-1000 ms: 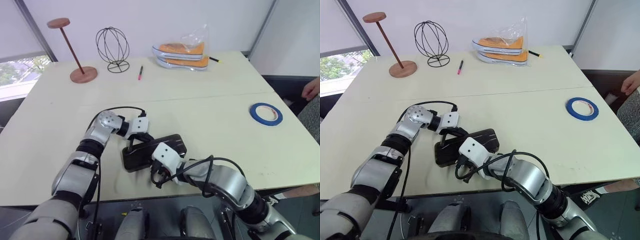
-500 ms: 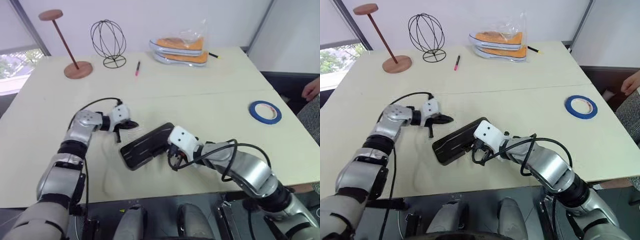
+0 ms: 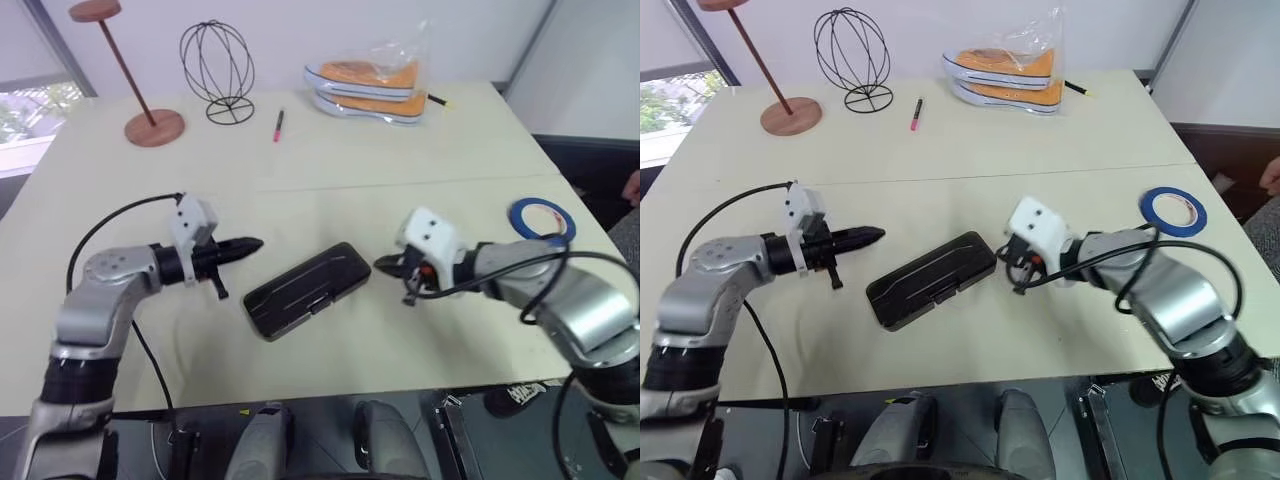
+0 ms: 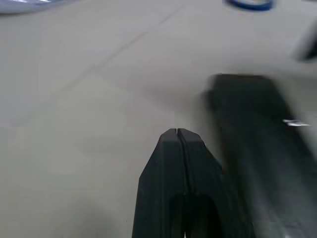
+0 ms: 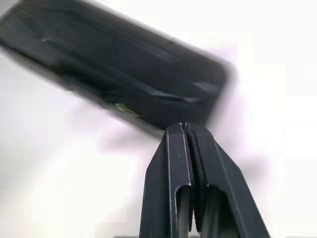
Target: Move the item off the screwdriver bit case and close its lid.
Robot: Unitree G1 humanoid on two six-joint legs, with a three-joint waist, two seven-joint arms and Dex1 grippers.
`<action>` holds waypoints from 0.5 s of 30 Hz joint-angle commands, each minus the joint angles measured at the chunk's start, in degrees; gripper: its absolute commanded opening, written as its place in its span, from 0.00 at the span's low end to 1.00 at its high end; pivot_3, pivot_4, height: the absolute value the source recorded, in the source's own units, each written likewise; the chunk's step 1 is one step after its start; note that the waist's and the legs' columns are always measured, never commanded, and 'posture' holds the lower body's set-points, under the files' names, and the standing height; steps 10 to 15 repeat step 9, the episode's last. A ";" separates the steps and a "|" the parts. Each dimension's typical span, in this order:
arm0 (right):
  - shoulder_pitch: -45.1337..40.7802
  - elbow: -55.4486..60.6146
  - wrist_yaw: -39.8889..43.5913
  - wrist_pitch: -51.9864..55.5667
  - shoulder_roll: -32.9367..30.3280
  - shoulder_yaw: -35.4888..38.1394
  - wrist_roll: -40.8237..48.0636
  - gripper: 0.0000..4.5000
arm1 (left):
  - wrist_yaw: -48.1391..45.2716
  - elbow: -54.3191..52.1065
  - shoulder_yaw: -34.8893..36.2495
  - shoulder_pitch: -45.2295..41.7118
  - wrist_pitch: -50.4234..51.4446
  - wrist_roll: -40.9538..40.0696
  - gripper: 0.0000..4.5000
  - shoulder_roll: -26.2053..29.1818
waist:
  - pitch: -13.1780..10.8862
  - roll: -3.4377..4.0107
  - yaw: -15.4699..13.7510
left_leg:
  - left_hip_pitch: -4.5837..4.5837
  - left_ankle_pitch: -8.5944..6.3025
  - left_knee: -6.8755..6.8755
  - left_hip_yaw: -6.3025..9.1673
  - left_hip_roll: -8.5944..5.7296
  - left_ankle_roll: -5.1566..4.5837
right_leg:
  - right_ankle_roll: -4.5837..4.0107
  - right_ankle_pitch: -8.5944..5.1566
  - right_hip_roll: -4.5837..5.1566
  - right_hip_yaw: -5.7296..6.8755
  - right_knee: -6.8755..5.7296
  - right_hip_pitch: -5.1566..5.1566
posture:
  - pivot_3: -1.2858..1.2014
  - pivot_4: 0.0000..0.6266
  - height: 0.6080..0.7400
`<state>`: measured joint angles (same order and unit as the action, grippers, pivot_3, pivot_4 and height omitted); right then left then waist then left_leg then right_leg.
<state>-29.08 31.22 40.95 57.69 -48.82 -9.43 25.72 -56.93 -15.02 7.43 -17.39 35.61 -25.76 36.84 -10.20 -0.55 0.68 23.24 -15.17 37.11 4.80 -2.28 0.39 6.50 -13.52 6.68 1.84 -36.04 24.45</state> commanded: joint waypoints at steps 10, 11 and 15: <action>2.53 1.81 6.01 -6.90 -3.17 9.37 2.89 0.02 | 11.10 -19.96 10.53 11.31 14.33 -14.92 0.00 1.63 | -0.09 0.01 -0.16 | -0.01 0.01 0.04 -0.04 -0.01 0.02 | -0.01 0.00 0.01 0.00 0.01 -0.03 | 0.52 0.24 1.00; 2.53 1.81 6.01 -6.90 -3.17 9.37 2.89 0.02 | 11.10 -19.96 10.53 11.31 14.33 -14.92 0.00 1.63 | -0.09 0.01 -0.16 | -0.01 0.01 0.04 -0.04 -0.01 0.02 | -0.01 0.00 0.01 0.00 0.01 -0.03 | 0.52 0.24 1.00; 2.53 1.81 6.01 -6.90 -3.17 9.37 2.89 0.02 | 11.10 -19.96 10.53 11.31 14.33 -14.92 0.00 1.63 | -0.09 0.01 -0.16 | -0.01 0.01 0.04 -0.04 -0.01 0.02 | -0.01 0.00 0.01 0.00 0.01 -0.03 | 0.52 0.24 1.00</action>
